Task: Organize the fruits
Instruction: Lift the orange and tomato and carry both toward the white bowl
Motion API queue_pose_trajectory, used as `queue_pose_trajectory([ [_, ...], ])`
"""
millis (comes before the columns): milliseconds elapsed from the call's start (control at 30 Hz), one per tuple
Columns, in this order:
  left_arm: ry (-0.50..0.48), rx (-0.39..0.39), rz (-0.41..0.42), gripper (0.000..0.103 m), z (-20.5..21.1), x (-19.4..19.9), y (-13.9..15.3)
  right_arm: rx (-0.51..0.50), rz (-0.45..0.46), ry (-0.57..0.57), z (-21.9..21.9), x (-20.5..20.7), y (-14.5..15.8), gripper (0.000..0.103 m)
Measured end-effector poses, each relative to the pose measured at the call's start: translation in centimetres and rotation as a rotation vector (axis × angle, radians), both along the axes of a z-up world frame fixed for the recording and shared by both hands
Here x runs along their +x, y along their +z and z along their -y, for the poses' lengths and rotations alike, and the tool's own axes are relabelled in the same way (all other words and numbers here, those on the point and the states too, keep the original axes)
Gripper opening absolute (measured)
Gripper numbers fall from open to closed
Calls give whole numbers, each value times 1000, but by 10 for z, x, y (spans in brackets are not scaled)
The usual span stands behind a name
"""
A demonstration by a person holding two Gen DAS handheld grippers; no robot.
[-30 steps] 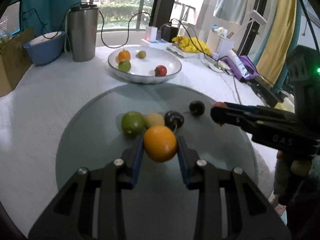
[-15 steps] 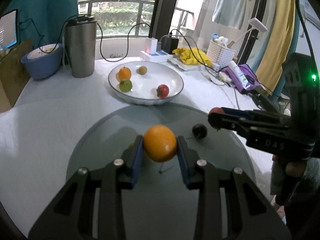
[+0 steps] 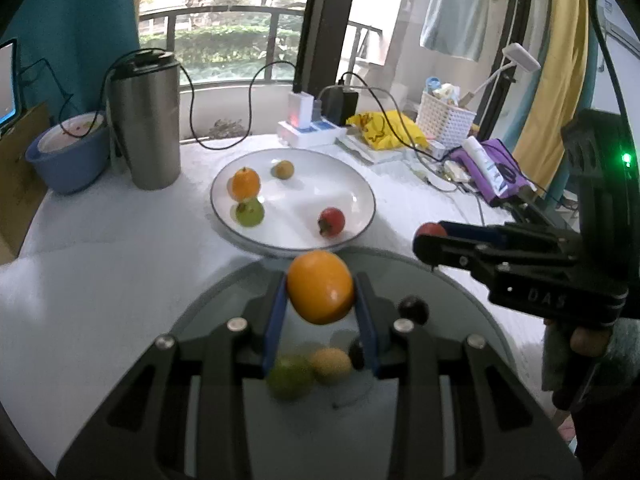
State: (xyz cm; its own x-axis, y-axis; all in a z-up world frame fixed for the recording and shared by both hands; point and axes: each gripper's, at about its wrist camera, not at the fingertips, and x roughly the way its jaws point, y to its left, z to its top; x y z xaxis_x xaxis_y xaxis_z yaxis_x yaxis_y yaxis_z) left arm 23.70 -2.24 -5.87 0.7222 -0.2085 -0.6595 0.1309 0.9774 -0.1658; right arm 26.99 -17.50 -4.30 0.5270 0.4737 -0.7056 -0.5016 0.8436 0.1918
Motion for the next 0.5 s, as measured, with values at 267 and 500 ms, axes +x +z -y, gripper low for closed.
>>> queue_pose_trajectory([
  [267, -10, 9, 7, 35, -4, 28, 1, -8, 4, -1, -4, 22, 0, 36],
  [500, -20, 29, 14, 34, -4, 54, 0, -19, 12, 10, -12, 42, -1, 36],
])
